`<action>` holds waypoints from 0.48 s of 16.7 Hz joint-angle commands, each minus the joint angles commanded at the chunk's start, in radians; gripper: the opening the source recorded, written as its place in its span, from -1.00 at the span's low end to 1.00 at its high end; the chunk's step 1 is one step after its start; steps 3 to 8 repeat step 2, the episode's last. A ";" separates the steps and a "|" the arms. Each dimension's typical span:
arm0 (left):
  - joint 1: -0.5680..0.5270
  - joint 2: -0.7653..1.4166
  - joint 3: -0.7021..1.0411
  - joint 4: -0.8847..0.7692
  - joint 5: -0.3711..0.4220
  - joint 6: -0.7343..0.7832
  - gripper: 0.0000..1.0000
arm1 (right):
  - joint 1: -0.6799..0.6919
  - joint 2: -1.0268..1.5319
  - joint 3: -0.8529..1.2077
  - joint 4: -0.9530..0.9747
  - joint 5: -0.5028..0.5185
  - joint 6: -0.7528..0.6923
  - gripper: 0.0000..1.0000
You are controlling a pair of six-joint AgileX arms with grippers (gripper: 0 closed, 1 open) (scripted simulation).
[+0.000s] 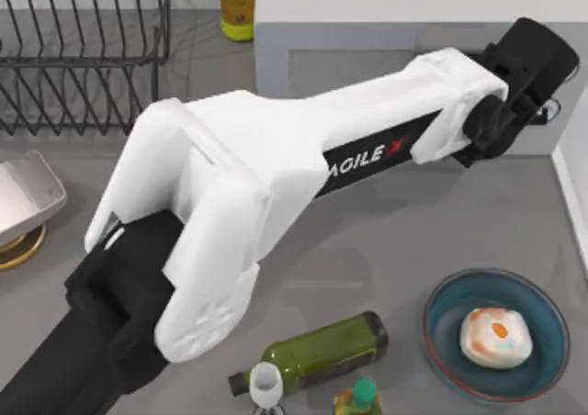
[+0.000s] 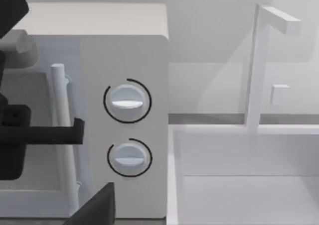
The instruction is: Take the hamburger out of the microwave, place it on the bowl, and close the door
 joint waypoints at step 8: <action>0.011 0.019 0.025 -0.008 0.007 0.011 -1.00 | 0.000 0.000 0.000 0.000 0.000 0.000 1.00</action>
